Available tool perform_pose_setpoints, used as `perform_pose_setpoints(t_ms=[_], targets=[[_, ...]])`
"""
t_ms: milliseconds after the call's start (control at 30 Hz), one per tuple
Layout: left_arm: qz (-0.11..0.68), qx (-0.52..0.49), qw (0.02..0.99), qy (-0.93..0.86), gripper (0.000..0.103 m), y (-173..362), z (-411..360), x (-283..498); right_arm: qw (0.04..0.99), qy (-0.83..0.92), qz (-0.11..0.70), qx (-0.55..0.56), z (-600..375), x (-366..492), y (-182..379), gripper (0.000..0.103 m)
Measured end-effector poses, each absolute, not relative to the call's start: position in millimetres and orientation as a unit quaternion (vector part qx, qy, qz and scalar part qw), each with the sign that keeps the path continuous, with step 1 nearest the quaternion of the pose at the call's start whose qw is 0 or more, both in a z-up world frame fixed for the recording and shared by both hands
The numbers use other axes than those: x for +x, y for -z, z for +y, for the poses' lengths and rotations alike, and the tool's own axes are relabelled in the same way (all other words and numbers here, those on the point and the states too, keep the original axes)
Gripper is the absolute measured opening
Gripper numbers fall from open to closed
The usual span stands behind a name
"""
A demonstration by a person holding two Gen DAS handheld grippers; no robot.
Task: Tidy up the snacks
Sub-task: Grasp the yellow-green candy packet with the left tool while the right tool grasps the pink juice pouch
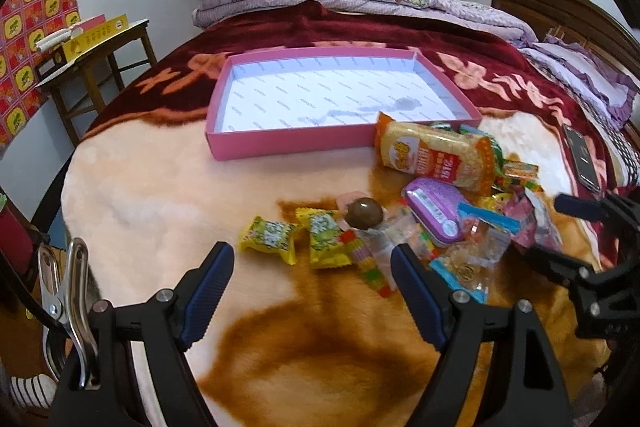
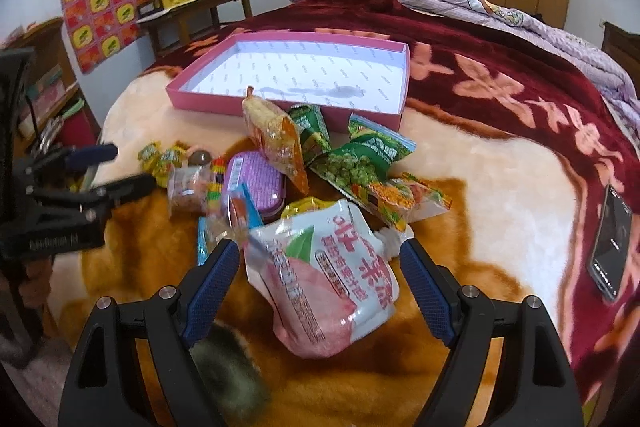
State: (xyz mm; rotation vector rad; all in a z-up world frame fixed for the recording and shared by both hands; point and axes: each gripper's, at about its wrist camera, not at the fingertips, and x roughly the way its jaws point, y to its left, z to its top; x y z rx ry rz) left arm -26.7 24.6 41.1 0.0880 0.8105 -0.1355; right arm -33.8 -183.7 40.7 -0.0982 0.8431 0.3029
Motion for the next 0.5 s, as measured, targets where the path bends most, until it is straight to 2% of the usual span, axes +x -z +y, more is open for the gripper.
perform_pose_setpoints(t_ms=[100, 167, 233, 433, 500], targets=[[0.398, 0.041, 0.914, 0.065, 0.076, -38, 27, -21, 0.896, -0.146, 0.415, -0.052, -186, -34, -35, 0.084], [0.4, 0.043, 0.913, 0.063, 0.068, -35, 28, -17, 0.894, -0.143, 0.421, -0.048, -189, -32, -32, 0.084], [0.406, 0.039, 0.911, 0.062, 0.056, -32, 29, -12, 0.893, -0.143, 0.425, -0.038, -192, -31, -30, 0.084], [0.419, 0.006, 0.906, 0.059, 0.049, -29, 43, -1, 0.892, -0.149, 0.426, -0.027, -195, -29, -29, 0.084], [0.419, 0.006, 0.906, 0.055, 0.048, -29, 47, -2, 0.89, -0.153, 0.429, -0.022, -196, -28, -28, 0.08]])
